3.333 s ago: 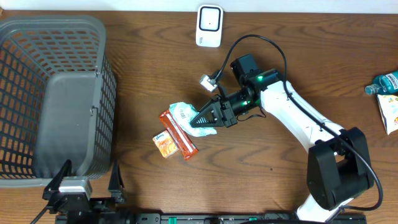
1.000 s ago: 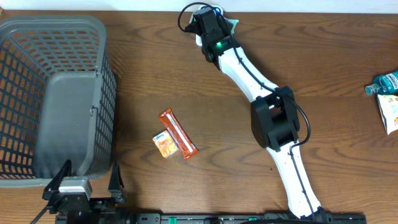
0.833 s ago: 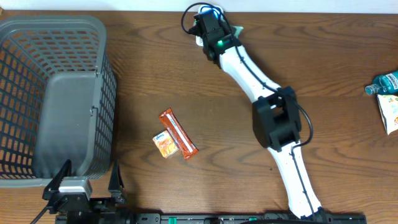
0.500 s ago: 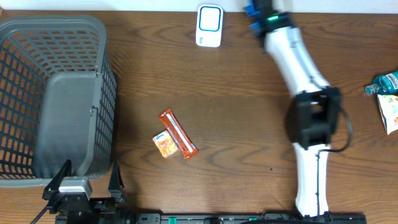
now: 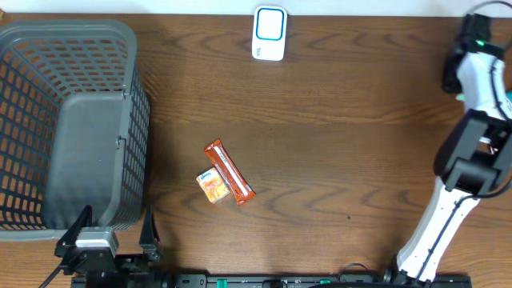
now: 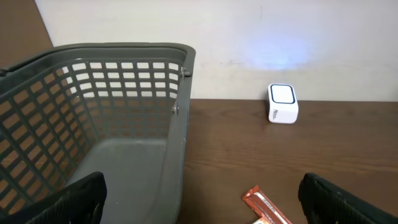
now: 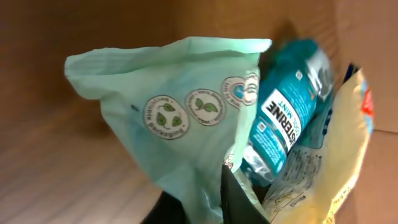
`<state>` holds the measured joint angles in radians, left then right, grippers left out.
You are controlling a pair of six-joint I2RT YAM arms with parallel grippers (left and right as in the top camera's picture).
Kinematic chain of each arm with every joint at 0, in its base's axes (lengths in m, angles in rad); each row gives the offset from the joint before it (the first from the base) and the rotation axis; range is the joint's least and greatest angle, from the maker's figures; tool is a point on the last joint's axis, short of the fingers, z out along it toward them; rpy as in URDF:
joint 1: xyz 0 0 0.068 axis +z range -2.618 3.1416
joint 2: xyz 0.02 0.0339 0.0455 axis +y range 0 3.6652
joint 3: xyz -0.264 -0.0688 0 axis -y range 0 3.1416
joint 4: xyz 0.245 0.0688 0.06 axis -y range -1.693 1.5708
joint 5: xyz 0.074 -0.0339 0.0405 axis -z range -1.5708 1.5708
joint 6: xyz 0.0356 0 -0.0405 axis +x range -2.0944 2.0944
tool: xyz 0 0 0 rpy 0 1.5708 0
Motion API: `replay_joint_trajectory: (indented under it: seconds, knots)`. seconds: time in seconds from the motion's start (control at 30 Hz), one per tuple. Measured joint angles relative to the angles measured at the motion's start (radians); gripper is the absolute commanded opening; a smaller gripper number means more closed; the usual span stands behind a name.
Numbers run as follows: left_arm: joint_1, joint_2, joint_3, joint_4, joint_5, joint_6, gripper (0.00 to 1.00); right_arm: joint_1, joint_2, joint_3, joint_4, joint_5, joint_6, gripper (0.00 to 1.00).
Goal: Scan the item barcode
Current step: 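Move the wipes pack to the table's right edge and release it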
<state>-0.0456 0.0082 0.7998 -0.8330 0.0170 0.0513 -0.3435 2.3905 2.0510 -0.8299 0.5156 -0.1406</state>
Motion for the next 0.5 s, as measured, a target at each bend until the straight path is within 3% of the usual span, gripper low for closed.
replay_joint_trajectory:
  seconds: [0.1, 0.23, 0.5]
  knots:
    - [0.0, 0.0, 0.0, 0.0, 0.0, 0.0, 0.98, -0.036, 0.0, 0.0, -0.001, -0.033, 0.061, 0.45]
    - [0.0, 0.0, 0.0, 0.0, 0.0, 0.0, 0.98, -0.057, 0.0, 0.006, -0.034, -0.1, 0.135, 0.99]
    - [0.0, 0.0, 0.0, 0.0, 0.0, 0.0, 0.98, -0.027, -0.088, 0.023, -0.045, -0.503, 0.186, 0.99]
